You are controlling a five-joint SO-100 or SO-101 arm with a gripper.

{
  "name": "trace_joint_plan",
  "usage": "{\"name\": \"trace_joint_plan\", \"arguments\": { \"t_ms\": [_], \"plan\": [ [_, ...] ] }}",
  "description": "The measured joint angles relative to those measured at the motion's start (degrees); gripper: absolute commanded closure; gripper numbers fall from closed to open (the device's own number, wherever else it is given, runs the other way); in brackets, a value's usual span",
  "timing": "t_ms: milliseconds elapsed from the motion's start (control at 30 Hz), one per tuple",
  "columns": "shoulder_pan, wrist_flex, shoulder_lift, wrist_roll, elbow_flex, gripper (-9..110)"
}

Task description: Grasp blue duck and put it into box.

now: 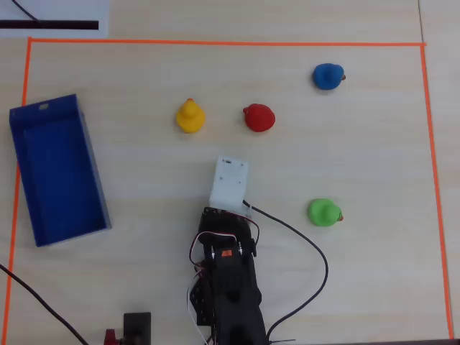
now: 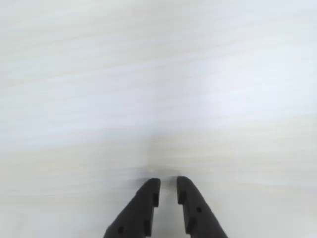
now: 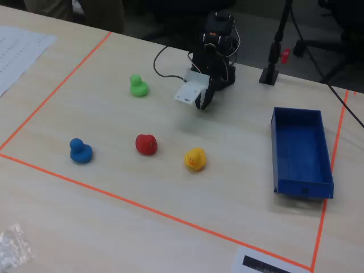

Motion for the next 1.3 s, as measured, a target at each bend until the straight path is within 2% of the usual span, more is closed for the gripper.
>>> {"name": "trace_joint_plan", "arguments": {
  "t_ms": [367, 500, 733, 1067, 1300],
  "plan": [
    [2.4, -0.2, 0.0, -0.1, 0.0, 93],
    [6.2, -4.0, -6.8, -1.9, -2.6, 89],
    [17.1, -14.9, -32.2, -4.6, -29.5, 77],
    [36.2, -38.8, -69.2, -3.3, -74.0, 70],
    [41.2, -50.6, -84.8, -2.5, -86.1, 69]
  ]
}}
